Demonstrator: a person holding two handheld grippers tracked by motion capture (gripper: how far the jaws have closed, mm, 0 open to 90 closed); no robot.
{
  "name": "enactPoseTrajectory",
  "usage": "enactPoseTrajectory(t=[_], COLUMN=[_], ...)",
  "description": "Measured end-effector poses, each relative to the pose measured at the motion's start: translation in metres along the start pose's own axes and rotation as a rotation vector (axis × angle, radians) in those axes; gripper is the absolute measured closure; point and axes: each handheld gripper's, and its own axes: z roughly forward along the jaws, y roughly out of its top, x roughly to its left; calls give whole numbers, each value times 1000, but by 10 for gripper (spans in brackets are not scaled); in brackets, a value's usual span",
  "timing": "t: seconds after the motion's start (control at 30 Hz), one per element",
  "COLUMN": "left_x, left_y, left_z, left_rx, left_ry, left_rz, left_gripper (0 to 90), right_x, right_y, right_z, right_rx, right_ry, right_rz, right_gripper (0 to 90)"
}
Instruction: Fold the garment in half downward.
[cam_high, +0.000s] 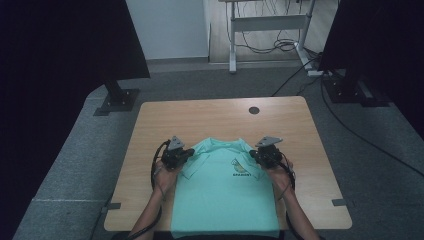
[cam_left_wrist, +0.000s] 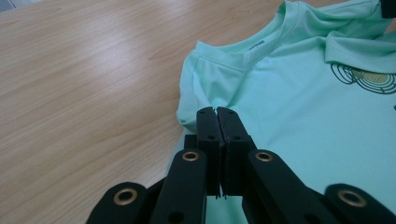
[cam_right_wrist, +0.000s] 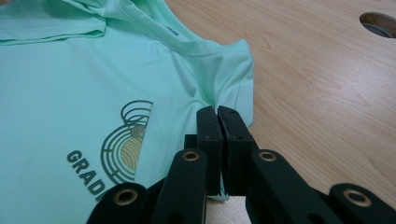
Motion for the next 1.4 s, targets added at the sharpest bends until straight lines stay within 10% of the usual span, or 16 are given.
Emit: enactPoseTrajectory(t=[1.4], left_x=[-47], left_y=[-28], left_z=[-46], left_rx=[-33], left_ry=[-13], left_rz=[34], left_gripper=[888], right_x=[45], right_y=[-26], right_z=[-43], right_rx=[-22], right_ry=[13], right_rz=[-43], right_gripper=[874])
